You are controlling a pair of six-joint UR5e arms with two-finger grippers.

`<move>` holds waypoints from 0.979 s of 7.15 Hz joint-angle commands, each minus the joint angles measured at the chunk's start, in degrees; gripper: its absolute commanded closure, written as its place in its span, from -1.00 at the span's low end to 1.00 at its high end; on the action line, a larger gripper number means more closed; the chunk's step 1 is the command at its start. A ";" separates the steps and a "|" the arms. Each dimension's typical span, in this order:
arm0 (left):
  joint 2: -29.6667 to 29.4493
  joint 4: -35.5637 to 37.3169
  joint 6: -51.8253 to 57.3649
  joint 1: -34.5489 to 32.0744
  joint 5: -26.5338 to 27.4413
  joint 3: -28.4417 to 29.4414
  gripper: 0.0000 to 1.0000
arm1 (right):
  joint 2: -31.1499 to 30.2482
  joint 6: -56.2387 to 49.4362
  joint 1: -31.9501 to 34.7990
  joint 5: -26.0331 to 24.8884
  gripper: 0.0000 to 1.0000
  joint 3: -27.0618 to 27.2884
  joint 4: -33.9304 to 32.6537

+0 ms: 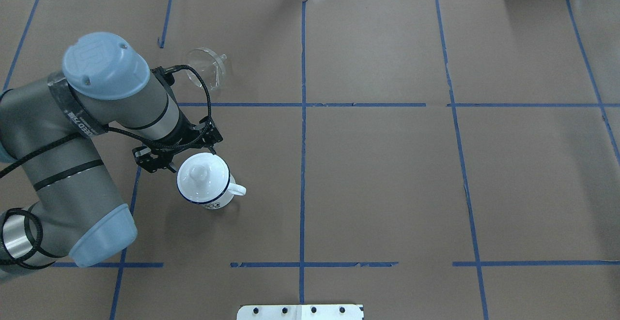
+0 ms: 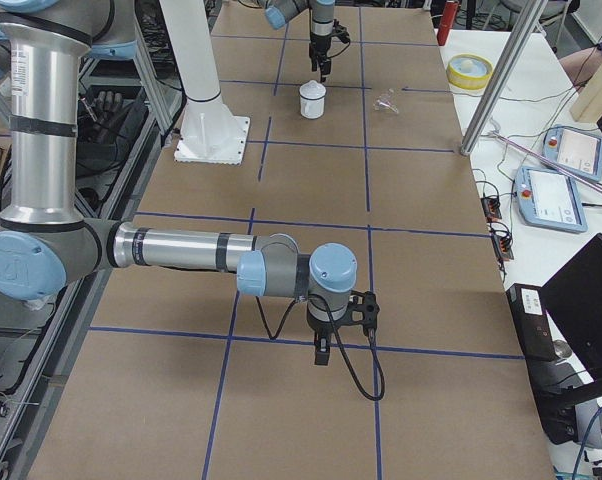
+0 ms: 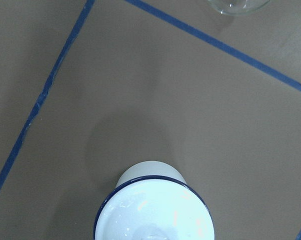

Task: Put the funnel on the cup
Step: 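Move the left gripper down over the white lid on the mug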

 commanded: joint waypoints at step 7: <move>0.19 -0.23 -0.42 1.45 -0.06 1.20 -0.27 | 0.00 0.00 0.00 0.00 -1.00 0.00 0.00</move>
